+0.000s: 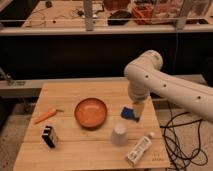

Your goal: Place the pepper in the ceramic bowl

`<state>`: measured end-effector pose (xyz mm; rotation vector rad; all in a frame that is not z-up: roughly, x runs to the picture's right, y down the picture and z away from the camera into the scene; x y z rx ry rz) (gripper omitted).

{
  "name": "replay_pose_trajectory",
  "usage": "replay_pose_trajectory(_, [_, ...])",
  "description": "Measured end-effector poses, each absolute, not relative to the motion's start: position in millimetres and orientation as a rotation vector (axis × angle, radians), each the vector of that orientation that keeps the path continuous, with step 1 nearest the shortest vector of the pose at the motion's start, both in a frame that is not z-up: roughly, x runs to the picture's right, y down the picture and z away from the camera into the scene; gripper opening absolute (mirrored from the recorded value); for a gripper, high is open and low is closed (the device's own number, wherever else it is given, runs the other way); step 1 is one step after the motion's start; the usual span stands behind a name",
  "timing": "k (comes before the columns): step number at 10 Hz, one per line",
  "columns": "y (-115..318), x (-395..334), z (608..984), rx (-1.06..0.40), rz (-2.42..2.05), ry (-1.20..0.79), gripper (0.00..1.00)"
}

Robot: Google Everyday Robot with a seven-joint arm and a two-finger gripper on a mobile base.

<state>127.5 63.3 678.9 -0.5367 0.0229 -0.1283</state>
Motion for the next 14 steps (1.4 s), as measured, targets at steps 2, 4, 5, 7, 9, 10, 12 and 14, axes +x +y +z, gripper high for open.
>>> replay_pose_trajectory(2, [57,109,679,-0.53,-0.162,0.014,0.8])
replay_pose_trajectory(4, [50,86,680,-0.52,-0.2,-0.001,0.8])
replay_pose_trajectory(5, [45,74,681,-0.51,-0.217,-0.011,0.8])
replay_pose_trajectory(7, [40,61,682,-0.506,-0.242,-0.016,0.8])
replay_pose_trajectory(9, [34,35,684,-0.501,-0.266,-0.034,0.8])
replay_pose_trajectory(10, [31,22,685,-0.5,-0.281,-0.041,0.8])
replay_pose_trajectory(12, [24,1,688,-0.49,-0.312,-0.058,0.8])
replay_pose_trajectory(14, [23,-4,689,-0.49,-0.321,-0.064,0.8])
